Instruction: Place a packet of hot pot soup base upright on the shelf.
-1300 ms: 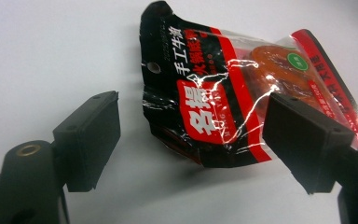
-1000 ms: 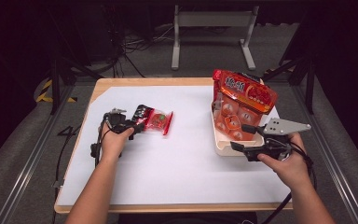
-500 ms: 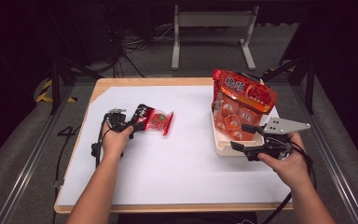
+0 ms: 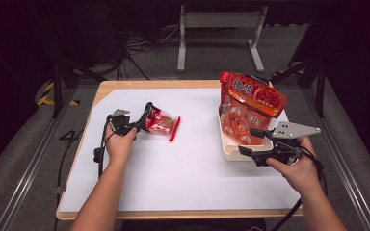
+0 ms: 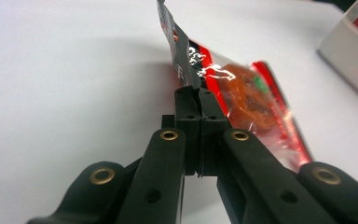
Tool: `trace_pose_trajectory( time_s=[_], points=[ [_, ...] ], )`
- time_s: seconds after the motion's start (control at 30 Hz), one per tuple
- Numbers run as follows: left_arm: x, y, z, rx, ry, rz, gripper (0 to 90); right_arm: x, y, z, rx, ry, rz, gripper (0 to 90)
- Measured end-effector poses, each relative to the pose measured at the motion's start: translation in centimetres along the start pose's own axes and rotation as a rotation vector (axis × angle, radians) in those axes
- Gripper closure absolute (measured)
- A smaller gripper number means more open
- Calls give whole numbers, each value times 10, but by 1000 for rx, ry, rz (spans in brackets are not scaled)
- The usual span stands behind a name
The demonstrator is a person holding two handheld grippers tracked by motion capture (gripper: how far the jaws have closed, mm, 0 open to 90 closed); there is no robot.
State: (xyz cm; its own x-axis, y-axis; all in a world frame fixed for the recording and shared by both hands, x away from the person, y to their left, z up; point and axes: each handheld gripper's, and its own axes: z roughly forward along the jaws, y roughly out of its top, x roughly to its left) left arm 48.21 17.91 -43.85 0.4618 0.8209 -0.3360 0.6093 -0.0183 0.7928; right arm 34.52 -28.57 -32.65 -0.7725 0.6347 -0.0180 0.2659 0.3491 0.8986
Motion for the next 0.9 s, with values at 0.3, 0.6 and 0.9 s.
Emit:
trace_pose_trajectory(
  time_s=[0.3, 0.6, 0.9],
  points=[
    [-19, 7, -14, -67, -49, 53, 899, 1, 1, 1, 1, 0, -3, 269],
    [-37, 16, -31, -108, -63, 148, 900, 1, 1, 1, 0, 0, -6, 274],
    [-62, 21, -49, -132, -75, 257, 900, 2, 2, 0, -1, -1, -10, 279]
  ],
)
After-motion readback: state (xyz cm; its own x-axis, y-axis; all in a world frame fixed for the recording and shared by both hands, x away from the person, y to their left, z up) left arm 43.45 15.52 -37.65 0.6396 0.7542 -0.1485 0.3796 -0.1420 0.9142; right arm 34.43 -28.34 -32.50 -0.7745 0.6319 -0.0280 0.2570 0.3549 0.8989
